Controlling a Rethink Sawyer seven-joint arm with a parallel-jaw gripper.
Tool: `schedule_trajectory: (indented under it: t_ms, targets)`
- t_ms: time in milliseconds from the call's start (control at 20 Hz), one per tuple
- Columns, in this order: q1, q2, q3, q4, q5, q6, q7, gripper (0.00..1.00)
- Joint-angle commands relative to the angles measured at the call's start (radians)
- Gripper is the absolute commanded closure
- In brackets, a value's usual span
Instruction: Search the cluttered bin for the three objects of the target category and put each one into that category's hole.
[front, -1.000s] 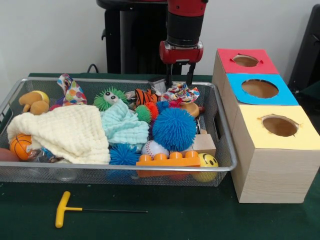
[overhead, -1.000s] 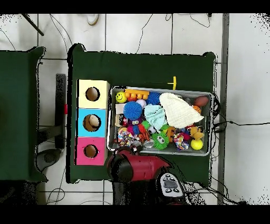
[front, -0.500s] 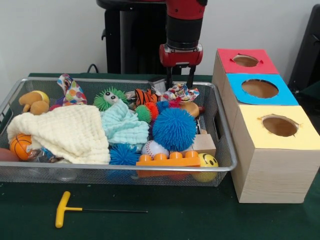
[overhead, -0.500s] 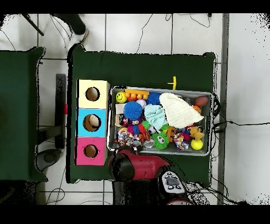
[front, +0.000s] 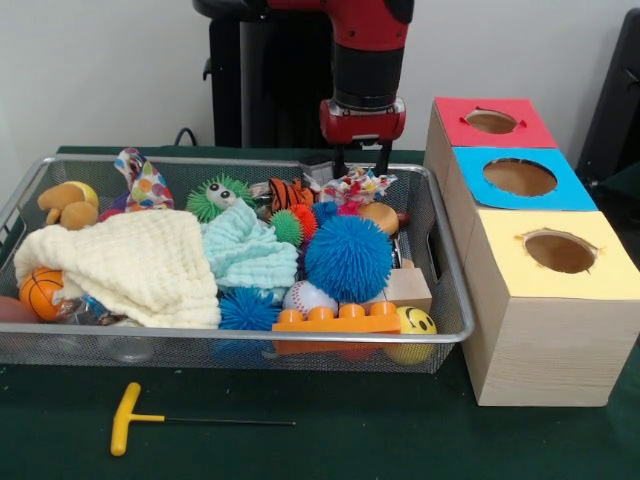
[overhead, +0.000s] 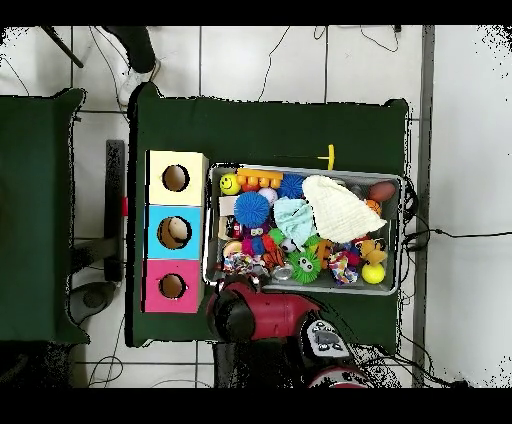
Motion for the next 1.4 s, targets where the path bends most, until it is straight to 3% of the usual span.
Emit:
schedule_trajectory:
  t_ms: [50, 200, 250, 700, 850, 950, 1150, 1250, 1400]
  targets:
    - [-0.014, 0.075, 0.085, -0.087, 0.045, -0.059, 0.192, 0.00]
    - [-0.014, 0.077, 0.084, -0.085, 0.044, -0.081, 0.199, 0.00]
    - [-0.014, 0.078, 0.083, -0.084, 0.044, -0.086, 0.200, 1.00]
    - [0.004, 0.065, 0.065, -0.081, 0.045, -0.095, 0.198, 1.00]
    - [0.013, 0.003, 0.062, -0.049, 0.050, -0.063, 0.199, 1.00]
    - [0.007, -0.114, 0.090, 0.010, 0.062, 0.010, 0.200, 1.00]
    - [0.018, -0.391, 0.148, 0.095, 0.135, 0.267, 0.165, 1.00]
    - [0.059, -0.489, 0.125, 0.093, 0.171, 0.396, 0.142, 1.00]
    - [0.112, -0.562, 0.086, 0.070, 0.202, 0.525, 0.143, 1.00]
